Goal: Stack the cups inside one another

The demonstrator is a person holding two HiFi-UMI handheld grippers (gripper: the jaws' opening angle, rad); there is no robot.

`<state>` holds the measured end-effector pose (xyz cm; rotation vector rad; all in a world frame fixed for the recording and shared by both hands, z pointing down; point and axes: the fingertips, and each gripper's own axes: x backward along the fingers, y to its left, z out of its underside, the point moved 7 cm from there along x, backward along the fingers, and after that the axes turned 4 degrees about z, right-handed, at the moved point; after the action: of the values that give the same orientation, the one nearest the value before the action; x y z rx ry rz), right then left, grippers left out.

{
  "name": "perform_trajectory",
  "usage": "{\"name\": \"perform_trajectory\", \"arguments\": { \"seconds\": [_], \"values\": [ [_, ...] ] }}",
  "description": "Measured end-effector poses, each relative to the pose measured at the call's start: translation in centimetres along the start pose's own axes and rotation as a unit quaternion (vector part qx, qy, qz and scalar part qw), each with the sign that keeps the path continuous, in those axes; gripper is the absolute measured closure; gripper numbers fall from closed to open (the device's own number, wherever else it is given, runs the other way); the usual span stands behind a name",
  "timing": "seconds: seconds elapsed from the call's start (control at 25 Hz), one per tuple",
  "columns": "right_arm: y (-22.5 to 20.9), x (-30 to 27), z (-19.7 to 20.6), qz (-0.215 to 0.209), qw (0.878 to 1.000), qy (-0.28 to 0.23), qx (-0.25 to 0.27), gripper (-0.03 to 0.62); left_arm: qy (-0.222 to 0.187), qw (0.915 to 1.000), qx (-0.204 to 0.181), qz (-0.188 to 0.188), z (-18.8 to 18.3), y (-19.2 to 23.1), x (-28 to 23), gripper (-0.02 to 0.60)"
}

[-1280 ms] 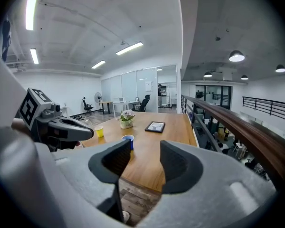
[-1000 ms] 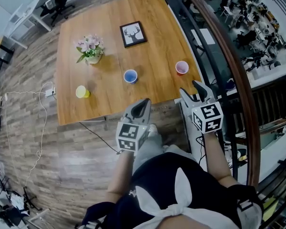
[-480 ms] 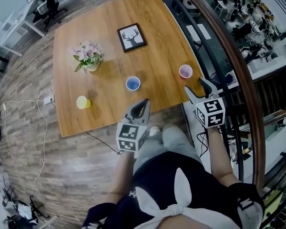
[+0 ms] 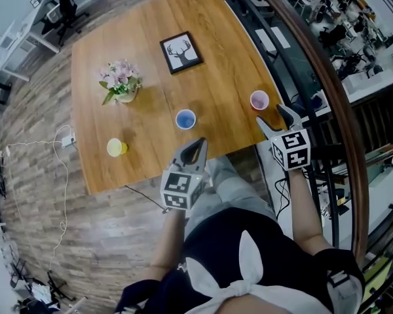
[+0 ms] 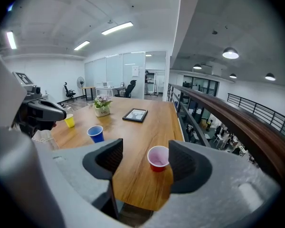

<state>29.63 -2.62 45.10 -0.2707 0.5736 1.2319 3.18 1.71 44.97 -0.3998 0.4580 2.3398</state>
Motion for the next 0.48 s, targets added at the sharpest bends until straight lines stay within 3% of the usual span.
{"name": "perform_trajectory", "arguments": {
  "seconds": [0.48],
  "values": [
    [-1.2, -4.3, 1.3, 0.009, 0.999, 0.049, 0.007, 0.296, 0.009, 1.0, 0.001, 0.001, -1.0, 2.9, -1.8, 0.565]
  ]
}}
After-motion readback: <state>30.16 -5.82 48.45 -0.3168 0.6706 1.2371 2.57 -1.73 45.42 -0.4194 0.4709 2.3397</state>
